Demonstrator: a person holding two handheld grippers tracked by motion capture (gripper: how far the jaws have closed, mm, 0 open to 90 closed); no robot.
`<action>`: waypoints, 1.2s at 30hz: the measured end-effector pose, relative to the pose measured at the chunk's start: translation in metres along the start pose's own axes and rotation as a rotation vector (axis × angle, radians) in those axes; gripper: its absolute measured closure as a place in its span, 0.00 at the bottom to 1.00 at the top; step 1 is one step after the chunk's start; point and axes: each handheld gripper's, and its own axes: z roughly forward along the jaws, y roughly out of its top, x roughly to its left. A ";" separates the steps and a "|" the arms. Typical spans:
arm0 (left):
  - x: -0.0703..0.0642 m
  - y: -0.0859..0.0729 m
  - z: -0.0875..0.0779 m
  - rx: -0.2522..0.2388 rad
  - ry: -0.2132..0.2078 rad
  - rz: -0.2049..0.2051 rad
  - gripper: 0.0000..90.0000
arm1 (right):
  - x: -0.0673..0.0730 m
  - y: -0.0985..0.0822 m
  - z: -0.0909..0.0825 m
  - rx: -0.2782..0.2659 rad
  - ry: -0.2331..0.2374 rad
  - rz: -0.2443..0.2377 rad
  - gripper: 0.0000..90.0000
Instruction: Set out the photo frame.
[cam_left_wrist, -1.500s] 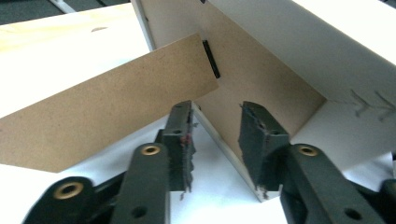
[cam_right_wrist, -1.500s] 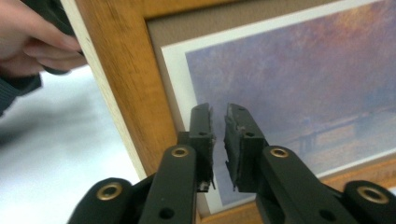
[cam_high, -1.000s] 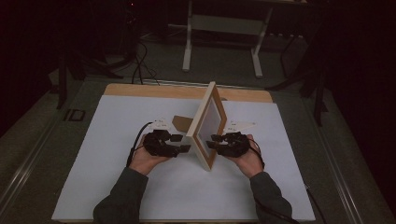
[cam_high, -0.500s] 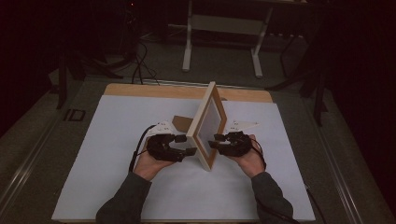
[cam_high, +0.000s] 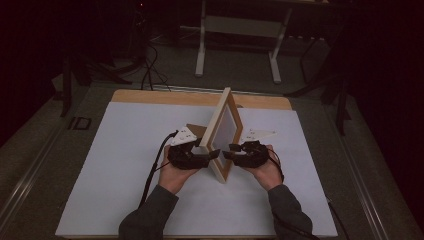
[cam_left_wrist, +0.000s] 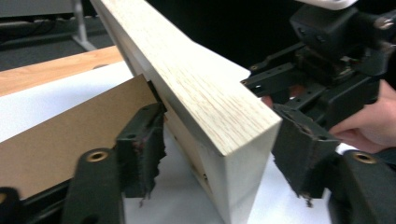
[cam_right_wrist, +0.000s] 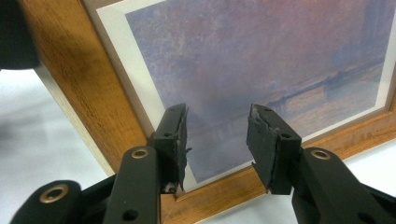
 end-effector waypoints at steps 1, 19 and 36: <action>0.000 0.000 0.000 -0.003 -0.001 -0.008 0.45 | 0.000 0.000 0.000 0.002 -0.001 -0.001 0.64; 0.009 0.003 -0.009 0.020 -0.010 -0.070 0.66 | -0.005 -0.001 -0.005 -0.008 -0.014 0.010 0.63; 0.036 0.000 -0.034 -0.011 0.045 -0.077 0.67 | -0.004 0.001 -0.008 -0.012 -0.027 0.000 0.62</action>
